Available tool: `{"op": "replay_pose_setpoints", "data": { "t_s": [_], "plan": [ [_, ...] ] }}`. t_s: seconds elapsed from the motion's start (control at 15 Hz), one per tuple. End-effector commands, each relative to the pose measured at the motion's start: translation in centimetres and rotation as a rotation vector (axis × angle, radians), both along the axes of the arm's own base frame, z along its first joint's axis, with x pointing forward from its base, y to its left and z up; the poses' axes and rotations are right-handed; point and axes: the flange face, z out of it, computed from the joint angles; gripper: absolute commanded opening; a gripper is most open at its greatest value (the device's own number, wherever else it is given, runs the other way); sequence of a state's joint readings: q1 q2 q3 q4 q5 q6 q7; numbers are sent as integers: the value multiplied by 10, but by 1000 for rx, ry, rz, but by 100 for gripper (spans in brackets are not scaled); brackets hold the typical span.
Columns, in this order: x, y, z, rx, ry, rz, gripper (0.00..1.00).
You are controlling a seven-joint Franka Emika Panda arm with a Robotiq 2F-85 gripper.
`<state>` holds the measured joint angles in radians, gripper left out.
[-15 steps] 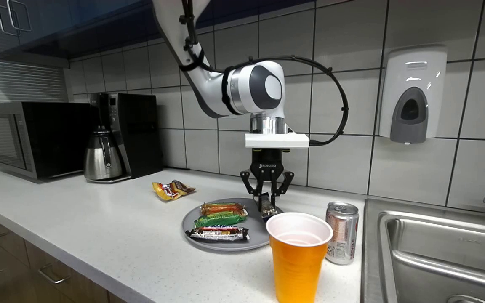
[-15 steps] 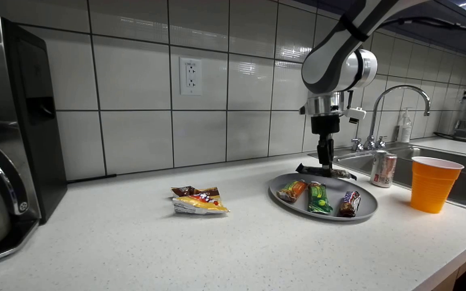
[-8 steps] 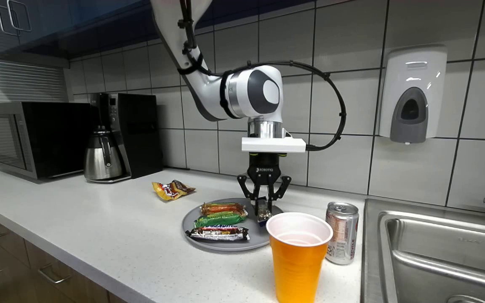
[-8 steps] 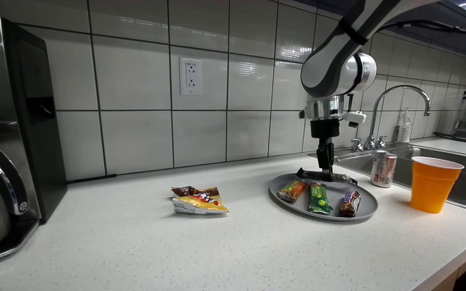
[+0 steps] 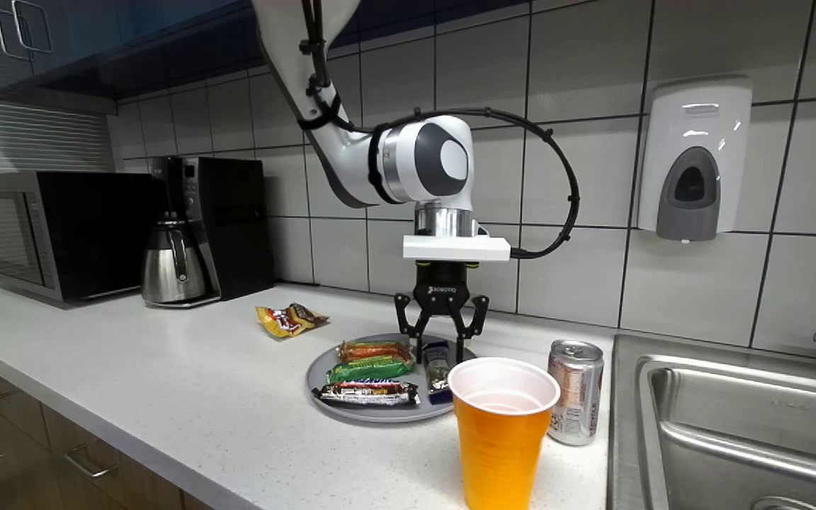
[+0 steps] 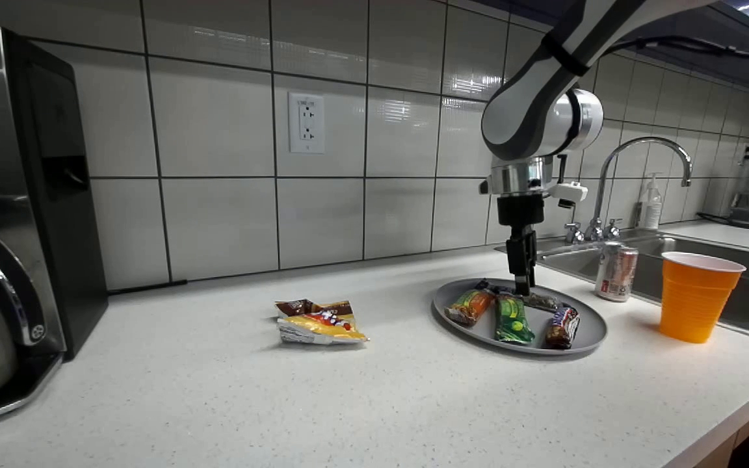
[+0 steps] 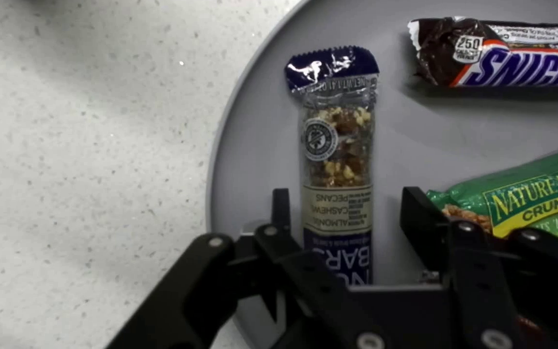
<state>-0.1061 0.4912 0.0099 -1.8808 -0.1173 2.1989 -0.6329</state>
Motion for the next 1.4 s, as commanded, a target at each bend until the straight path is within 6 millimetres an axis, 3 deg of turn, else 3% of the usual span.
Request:
{"op": "replay_pose_setpoints", "data": {
  "t_s": [0.0,0.13,0.67,1.33],
  "plan": [
    [-1,5,14,5,-13,-28,94],
    [-2,8,19,3,-19,-40,100],
    [-16,20,40,-30,-46,-171,100],
    [-64,32,70,-39,-56,-275,100]
  ]
}}
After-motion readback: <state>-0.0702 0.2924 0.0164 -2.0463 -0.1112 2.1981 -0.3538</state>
